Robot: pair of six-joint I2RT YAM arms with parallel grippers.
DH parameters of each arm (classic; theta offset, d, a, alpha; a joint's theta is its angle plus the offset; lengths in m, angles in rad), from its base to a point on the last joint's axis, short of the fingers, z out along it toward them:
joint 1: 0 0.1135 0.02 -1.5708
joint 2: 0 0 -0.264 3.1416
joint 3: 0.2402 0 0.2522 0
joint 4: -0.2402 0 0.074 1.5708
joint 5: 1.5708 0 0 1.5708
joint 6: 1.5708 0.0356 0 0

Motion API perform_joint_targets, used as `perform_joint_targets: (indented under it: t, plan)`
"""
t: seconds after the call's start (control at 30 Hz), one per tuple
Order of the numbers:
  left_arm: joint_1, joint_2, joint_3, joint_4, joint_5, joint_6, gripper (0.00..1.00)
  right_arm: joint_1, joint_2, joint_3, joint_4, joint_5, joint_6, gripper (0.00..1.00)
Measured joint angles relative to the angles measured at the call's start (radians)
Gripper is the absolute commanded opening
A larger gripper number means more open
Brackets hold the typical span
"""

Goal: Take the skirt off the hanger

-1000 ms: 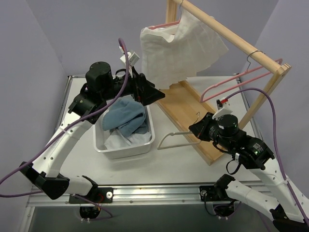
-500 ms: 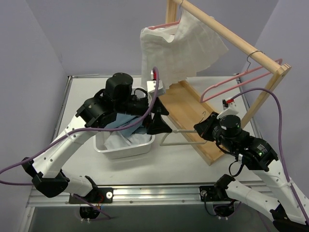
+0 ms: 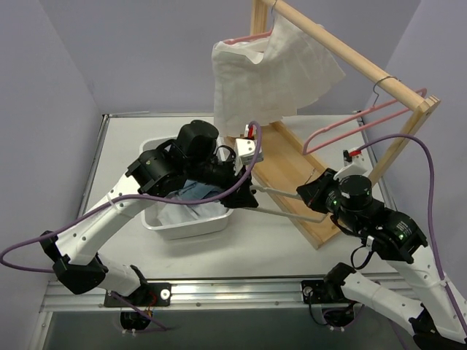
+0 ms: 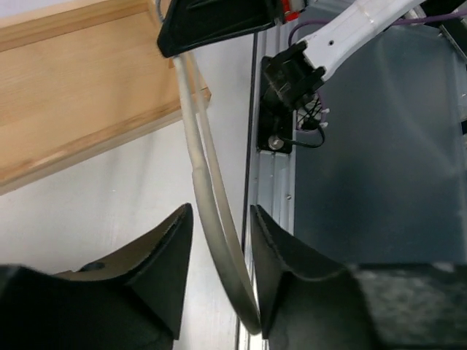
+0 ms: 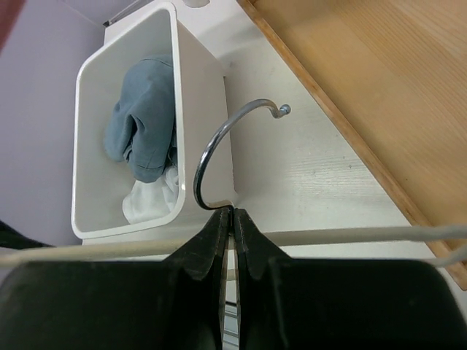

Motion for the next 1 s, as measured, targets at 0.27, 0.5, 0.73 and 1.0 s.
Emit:
perform_joint_targets:
  t: [0.27, 0.5, 0.73, 1.0]
  plan:
    - [0.003, 0.051, 0.022, -0.051, -0.158, 0.002, 0.02, -0.001, -0.043, 0.002, -0.004, -0.003, 0.0, 0.76]
    - [0.042, 0.061, 0.062, -0.081, -0.364, -0.027, 0.02, -0.001, -0.112, 0.022, -0.002, -0.023, -0.008, 0.78]
    - [0.134, 0.11, 0.153, -0.062, -0.382, -0.071, 0.02, -0.001, -0.222, 0.083, 0.019, -0.137, -0.061, 0.0]
    - [0.188, 0.201, 0.388, 0.032, -0.294, -0.103, 0.02, -0.001, -0.301, 0.097, -0.003, -0.146, -0.063, 0.0]
